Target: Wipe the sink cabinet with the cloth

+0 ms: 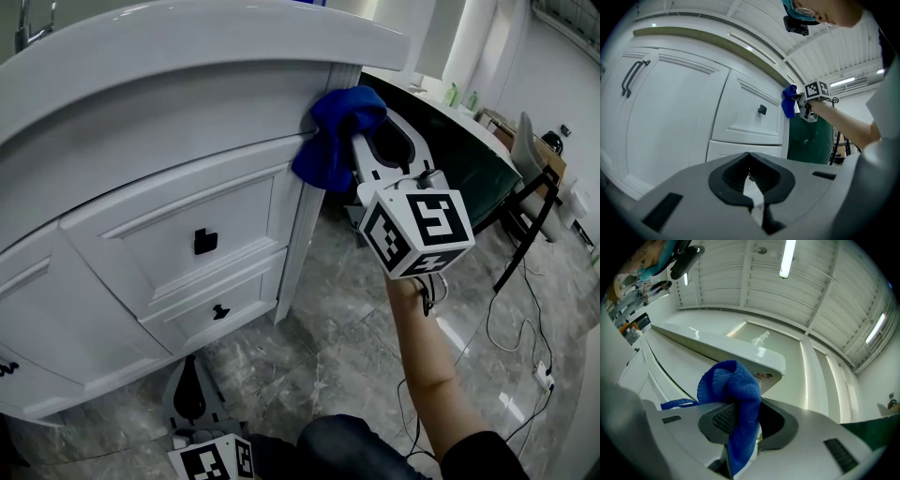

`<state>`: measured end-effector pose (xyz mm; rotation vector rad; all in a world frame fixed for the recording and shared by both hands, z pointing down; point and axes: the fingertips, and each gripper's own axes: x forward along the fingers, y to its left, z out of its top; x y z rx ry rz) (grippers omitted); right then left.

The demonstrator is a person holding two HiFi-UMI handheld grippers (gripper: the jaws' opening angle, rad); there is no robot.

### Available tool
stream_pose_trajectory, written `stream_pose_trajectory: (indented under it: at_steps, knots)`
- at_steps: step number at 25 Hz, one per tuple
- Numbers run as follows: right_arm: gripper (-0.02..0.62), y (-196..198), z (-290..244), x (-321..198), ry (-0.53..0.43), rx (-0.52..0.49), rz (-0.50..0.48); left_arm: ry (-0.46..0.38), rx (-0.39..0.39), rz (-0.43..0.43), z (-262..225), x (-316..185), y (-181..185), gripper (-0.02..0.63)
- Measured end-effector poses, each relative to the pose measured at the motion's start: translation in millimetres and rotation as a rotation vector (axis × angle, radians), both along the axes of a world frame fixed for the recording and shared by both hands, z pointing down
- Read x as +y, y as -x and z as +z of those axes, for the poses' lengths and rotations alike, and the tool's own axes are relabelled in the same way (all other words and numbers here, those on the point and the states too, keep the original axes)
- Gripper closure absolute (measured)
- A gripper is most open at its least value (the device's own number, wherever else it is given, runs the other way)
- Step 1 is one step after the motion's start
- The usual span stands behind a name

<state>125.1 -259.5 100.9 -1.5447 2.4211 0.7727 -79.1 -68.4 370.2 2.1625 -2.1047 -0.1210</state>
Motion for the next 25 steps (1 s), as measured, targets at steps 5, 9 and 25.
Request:
stream_pose_trajectory:
  at_steps: [5,9,25]
  knots:
    - [0.482,-0.3,9.6,0.0,-0.003,0.009,0.005,-0.002,-0.008,-0.001,-4.0,0.8,-2.7,0.606]
    - [0.482,0.3,19.4,-1.0,-0.002,0.01,0.009,-0.004,-0.005,-0.001,-2.8,-0.3,-3.9,0.606]
    - [0.482,1.2,54.0,-1.9,0.016,0.018,0.004,0.007,-0.004,-0.005,-0.8,-2.1,-5.2,0.606]
